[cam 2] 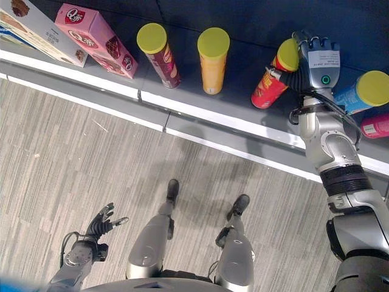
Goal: Put the goods on the table back onto the shelves and tidy them up.
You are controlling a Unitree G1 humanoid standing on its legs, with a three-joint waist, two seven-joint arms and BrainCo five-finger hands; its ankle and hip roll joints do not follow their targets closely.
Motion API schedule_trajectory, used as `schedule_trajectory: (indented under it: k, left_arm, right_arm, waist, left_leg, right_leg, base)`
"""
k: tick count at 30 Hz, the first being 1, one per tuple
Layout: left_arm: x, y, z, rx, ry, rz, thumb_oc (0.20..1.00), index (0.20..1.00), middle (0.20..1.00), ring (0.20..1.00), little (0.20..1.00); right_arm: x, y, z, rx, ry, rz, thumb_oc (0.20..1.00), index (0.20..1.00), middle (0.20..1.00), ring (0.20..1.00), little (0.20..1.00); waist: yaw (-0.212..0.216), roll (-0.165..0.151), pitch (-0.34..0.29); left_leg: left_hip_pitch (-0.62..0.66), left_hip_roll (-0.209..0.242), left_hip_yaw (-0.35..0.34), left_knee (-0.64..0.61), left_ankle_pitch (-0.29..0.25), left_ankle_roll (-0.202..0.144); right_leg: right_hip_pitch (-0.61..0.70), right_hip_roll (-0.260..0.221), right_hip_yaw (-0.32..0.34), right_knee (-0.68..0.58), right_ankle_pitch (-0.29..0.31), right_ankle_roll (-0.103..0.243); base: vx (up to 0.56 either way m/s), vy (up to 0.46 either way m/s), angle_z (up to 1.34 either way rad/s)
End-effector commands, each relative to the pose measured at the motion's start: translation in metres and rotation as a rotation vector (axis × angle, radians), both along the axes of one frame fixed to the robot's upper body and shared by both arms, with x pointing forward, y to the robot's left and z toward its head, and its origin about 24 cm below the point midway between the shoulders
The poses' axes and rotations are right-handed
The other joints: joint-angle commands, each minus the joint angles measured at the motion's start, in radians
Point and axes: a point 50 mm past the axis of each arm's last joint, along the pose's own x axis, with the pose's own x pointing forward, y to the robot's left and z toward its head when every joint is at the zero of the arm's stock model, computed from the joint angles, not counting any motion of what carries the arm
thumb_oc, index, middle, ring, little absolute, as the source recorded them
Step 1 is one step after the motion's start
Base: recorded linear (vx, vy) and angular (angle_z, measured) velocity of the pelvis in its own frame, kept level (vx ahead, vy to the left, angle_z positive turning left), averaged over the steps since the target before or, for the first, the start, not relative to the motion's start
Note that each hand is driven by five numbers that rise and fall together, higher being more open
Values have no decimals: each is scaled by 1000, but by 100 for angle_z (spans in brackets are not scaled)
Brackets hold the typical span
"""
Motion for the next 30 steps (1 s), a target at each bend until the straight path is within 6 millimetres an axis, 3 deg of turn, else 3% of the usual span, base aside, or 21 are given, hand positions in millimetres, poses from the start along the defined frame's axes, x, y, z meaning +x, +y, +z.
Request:
schedule_trajectory:
  k: [1,30]
  left_arm:
    - [-11,8,-6,14,37,33,1000,1000,1000,1000,1000]
    - [-10,3,-8,6,35,42,1000,1000,1000,1000,1000]
  right_arm:
    - [-6,7,33,-59,-158,24,200,200,200,200,200]
    - [2,24,-1,16,-48,112,200,200,200,200,200]
  waist:
    - [-2,-36,-51]
    - [0,-33,-33]
  left_leg:
    - [-6,12,28,-8,-16,-25]
    - [-25,7,18,-8,-12,-21]
  right_leg:
    - [3,-49,85,10,-47,63]
    - [-9,-50,83,10,-45,64]
  base:
    - [0,0,0]
    - [0,0,0]
